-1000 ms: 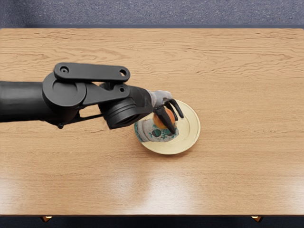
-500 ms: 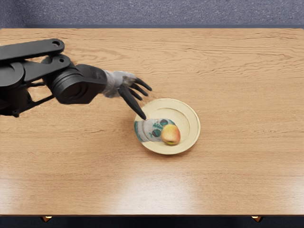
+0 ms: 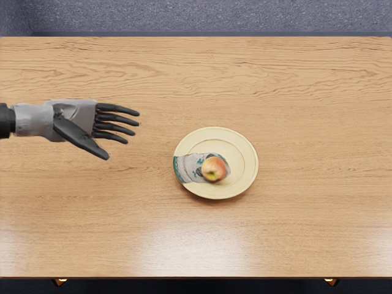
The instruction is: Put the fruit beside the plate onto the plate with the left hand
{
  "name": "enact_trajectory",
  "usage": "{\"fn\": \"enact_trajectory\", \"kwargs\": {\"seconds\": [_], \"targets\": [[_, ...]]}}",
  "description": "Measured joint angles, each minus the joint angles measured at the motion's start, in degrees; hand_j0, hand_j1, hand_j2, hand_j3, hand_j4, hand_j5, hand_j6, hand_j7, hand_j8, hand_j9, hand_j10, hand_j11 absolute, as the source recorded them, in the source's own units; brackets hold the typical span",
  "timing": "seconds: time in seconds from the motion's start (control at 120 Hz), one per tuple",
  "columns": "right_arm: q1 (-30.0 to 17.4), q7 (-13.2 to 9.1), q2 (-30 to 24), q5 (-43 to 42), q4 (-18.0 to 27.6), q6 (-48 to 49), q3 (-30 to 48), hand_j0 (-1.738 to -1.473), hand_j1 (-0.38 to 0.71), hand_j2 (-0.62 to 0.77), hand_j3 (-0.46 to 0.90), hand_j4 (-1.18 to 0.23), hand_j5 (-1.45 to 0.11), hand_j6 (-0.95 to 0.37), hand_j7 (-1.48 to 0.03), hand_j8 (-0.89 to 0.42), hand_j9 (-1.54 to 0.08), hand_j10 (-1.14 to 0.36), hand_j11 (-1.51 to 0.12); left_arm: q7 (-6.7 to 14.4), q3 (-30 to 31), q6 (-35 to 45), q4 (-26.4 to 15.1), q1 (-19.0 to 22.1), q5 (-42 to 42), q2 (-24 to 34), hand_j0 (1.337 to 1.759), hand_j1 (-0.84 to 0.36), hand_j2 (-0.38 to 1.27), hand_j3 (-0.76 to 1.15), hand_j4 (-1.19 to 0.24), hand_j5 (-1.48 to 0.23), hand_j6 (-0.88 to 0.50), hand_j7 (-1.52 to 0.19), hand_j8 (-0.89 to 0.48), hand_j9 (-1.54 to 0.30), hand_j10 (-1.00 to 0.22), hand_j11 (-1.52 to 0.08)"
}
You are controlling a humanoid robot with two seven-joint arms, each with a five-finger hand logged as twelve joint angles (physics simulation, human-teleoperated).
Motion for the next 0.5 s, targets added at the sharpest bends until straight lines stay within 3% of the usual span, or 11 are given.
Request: {"fn": "enact_trajectory", "kwargs": {"seconds": [0.083,0.25,0.5], "targets": [[0.0,0.01,0.0,0.0,0.0,0.08,-0.01,-1.658,-0.31,-0.01,0.0,-0.04,-0.05,-0.04,-0.05,-0.04,-0.05,-0.03,-0.05,0.0,-3.37,-0.49,1.51,2.76,-2.81,0.89,1.658,0.04,0.05,0.0,-0.26,-0.34,-0.26,-0.34,-0.26,-0.34,-0.26,-0.34],[0.0,0.01,0.0,0.01,0.0,0.14,-0.01,-1.658,-0.31,-0.01,0.0,-0.04,-0.05,-0.04,-0.05,-0.04,-0.05,-0.03,-0.05,0.0,-5.59,-0.8,4.94,3.33,-5.47,1.66,1.658,0.04,0.05,0.0,-0.26,-0.34,-0.26,-0.34,-0.26,-0.34,-0.26,-0.34],[0.0,0.01,0.0,0.01,0.0,0.15,0.04,-1.658,-0.31,-0.01,0.0,-0.04,-0.05,-0.04,-0.05,-0.04,-0.05,-0.03,-0.05,0.0,-6.08,-0.87,5.98,3.3,-6.1,1.66,1.658,0.04,0.05,0.0,-0.26,-0.33,-0.26,-0.33,-0.26,-0.33,-0.26,-0.33]]}}
